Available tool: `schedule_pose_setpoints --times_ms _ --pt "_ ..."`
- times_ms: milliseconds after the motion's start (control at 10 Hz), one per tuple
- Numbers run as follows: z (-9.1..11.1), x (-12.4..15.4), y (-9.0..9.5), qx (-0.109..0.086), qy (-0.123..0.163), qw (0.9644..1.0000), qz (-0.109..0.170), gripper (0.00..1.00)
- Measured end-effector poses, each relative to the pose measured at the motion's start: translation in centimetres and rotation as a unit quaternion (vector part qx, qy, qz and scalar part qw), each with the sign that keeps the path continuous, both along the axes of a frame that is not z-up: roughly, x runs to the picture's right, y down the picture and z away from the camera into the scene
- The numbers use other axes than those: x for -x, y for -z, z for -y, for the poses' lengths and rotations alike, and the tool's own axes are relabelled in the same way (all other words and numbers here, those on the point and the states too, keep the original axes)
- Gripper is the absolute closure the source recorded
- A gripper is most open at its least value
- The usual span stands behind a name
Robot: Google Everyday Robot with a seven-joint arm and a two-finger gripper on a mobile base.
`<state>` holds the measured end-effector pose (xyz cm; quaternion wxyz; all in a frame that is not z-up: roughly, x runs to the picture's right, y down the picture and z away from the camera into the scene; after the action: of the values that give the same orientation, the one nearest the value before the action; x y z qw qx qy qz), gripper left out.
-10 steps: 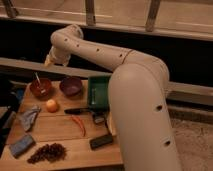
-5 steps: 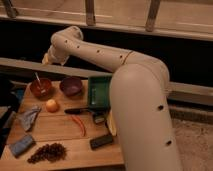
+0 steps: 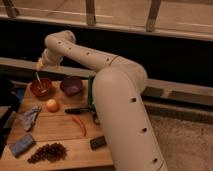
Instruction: Place fork in plastic cup
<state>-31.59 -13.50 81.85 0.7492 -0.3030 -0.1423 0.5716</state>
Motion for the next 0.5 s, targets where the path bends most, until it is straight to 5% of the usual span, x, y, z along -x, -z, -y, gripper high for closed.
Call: schedule_pose_setpoints --times_ms 500 --pt "-1.5 3.2 -2.2 -0.001 0.019 0.9997 0.012 0.37"
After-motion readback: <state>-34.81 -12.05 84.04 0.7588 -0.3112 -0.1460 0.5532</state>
